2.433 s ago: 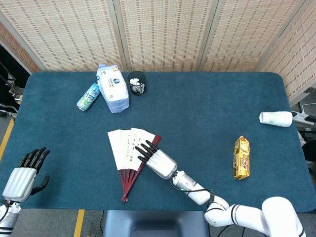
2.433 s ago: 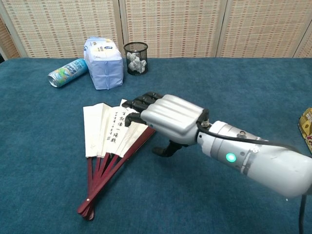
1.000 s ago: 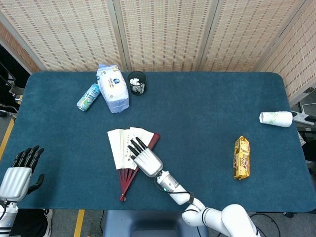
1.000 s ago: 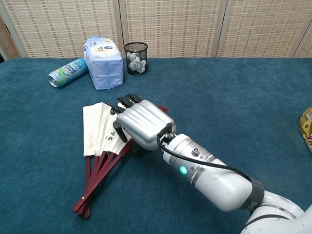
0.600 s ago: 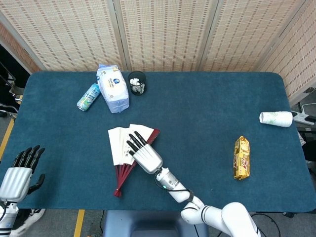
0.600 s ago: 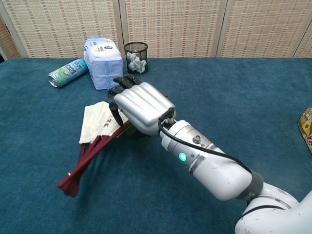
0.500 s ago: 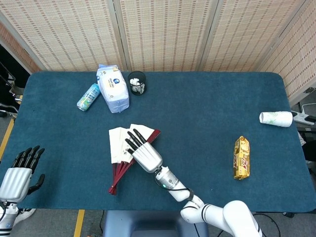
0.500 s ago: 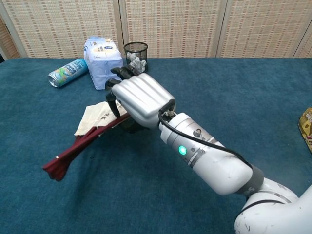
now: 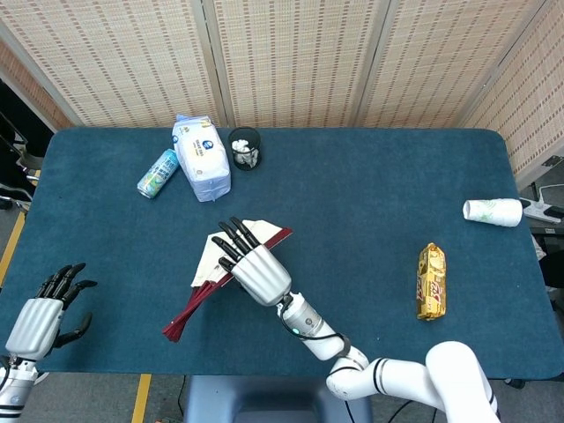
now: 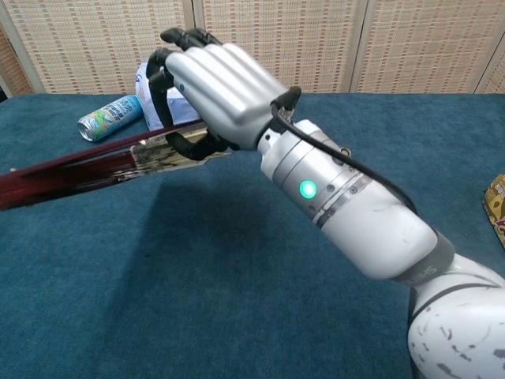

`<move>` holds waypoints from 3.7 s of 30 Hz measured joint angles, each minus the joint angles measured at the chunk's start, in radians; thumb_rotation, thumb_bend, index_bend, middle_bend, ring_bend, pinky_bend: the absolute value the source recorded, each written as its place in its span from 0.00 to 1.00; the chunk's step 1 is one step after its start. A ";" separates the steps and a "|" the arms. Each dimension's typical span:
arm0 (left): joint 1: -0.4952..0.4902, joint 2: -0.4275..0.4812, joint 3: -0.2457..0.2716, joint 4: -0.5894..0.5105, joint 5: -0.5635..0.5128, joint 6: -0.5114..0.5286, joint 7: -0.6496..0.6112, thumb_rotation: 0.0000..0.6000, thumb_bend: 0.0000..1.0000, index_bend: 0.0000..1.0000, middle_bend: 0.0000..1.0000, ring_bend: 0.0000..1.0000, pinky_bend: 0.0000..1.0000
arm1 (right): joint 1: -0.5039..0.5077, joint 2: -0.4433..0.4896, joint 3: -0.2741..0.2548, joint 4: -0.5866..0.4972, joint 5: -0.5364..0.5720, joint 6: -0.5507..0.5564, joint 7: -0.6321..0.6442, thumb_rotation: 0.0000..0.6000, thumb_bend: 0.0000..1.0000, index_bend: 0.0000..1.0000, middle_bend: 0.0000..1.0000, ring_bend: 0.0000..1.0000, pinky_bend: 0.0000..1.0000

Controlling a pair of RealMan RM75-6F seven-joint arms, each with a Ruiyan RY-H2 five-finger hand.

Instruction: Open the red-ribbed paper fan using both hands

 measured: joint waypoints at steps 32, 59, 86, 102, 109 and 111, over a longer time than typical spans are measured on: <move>-0.185 -0.401 -0.156 0.051 -0.132 -0.130 -0.631 1.00 0.39 0.26 0.01 0.00 0.08 | 0.138 0.010 0.224 -0.359 0.422 -0.124 -0.351 1.00 0.58 0.70 0.21 0.02 0.05; -0.179 -0.508 -0.250 0.162 -0.193 -0.034 -0.540 1.00 0.64 0.75 0.19 0.00 0.10 | 0.127 0.060 0.201 -0.374 0.421 -0.071 -0.299 1.00 0.58 0.70 0.21 0.02 0.05; -0.276 -0.697 -0.333 0.865 -0.180 0.146 -0.352 1.00 0.65 0.73 0.22 0.02 0.09 | -0.062 0.247 -0.037 -0.408 0.146 0.054 -0.219 1.00 0.58 0.70 0.21 0.02 0.05; -0.217 -0.823 -0.165 1.190 -0.111 0.112 -0.400 1.00 0.57 0.28 0.15 0.00 0.07 | -0.177 0.236 -0.174 -0.342 0.075 0.077 -0.182 1.00 0.58 0.48 0.21 0.02 0.06; -0.174 -0.843 -0.116 1.253 -0.086 0.092 -0.385 1.00 0.55 0.17 0.12 0.00 0.07 | -0.235 0.270 -0.250 -0.356 0.034 0.077 -0.204 1.00 0.58 0.23 0.20 0.02 0.06; -0.169 -0.845 -0.110 1.259 -0.083 0.086 -0.380 1.00 0.53 0.10 0.10 0.00 0.07 | -0.242 0.275 -0.256 -0.357 0.030 0.074 -0.209 1.00 0.56 0.12 0.18 0.01 0.06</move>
